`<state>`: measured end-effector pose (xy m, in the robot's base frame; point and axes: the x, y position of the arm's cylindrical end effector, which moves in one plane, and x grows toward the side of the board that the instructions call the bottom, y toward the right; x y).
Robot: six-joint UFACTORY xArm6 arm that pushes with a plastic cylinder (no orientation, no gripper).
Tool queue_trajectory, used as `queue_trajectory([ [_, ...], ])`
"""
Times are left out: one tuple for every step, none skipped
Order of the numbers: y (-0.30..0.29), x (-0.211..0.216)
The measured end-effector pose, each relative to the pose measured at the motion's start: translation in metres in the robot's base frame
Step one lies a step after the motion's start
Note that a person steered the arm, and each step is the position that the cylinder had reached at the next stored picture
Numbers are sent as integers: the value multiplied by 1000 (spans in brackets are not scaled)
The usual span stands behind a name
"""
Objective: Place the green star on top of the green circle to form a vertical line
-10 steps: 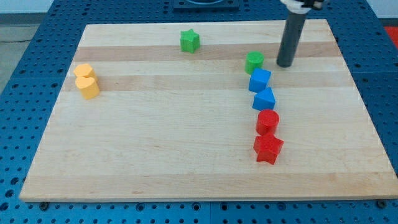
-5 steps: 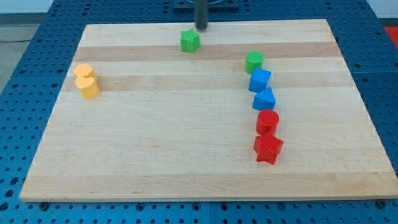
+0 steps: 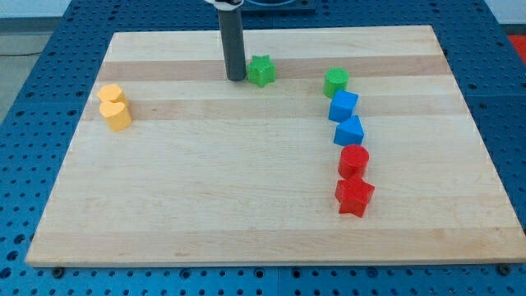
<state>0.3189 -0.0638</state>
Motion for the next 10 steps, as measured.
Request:
queue_trajectory([
  [22, 5],
  [39, -9],
  [44, -34],
  [56, -39],
  [82, -39],
  [102, -39],
  [117, -40],
  [123, -46],
  [136, -46],
  [144, -46],
])
